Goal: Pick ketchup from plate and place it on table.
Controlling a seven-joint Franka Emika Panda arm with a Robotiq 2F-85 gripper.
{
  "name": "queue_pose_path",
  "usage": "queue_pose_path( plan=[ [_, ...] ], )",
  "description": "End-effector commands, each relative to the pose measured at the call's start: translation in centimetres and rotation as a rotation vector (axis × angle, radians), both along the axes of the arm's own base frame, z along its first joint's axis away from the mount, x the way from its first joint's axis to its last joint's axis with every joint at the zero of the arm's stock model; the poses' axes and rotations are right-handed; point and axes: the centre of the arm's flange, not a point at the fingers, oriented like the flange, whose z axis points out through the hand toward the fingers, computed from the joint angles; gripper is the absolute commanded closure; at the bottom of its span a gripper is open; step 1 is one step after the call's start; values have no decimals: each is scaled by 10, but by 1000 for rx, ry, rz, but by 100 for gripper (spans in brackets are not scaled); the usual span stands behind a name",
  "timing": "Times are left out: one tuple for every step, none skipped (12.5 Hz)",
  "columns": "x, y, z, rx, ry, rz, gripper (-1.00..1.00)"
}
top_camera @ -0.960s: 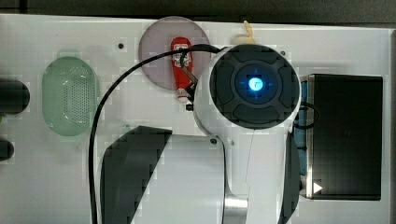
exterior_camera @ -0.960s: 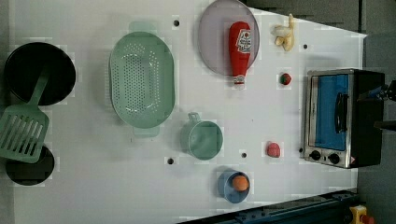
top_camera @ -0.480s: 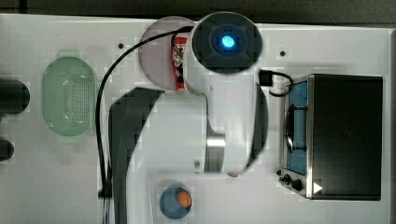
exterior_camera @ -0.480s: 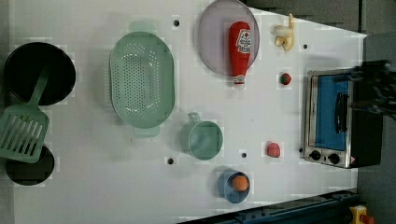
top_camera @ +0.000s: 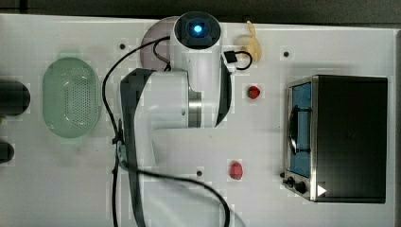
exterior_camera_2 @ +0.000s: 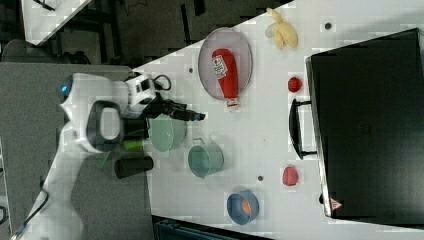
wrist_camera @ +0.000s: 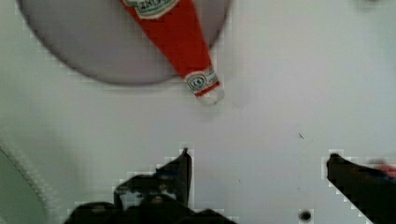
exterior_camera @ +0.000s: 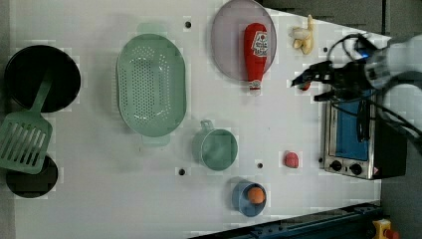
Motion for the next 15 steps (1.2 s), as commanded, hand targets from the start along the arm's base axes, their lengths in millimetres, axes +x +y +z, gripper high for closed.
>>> queue_pose_path(
  plan=[
    [20, -7, 4, 10, -120, 230, -100],
    [24, -6, -13, 8, -119, 266, -100],
    [29, -5, -29, 4, -122, 280, -100],
    [34, -2, -44, -1, -123, 294, -100],
    [39, 2, -60, -6, -122, 311, -100],
    [44, 7, -74, -10, -132, 323, -100],
    [51, 10, -86, -9, -150, 330, -100],
    [56, 14, -98, -10, -165, 345, -100],
    [61, 19, -110, -10, -179, 354, -100],
    [67, 22, -121, -7, -195, 357, -100],
    [71, 25, -131, -4, -206, 359, -100],
    [75, 26, -139, -3, -219, 359, -100],
    [78, 25, -148, -6, -219, 361, -100],
    [80, 23, -156, -15, -219, 369, -100],
    [82, 21, -164, -29, -222, 383, -100]
  ],
)
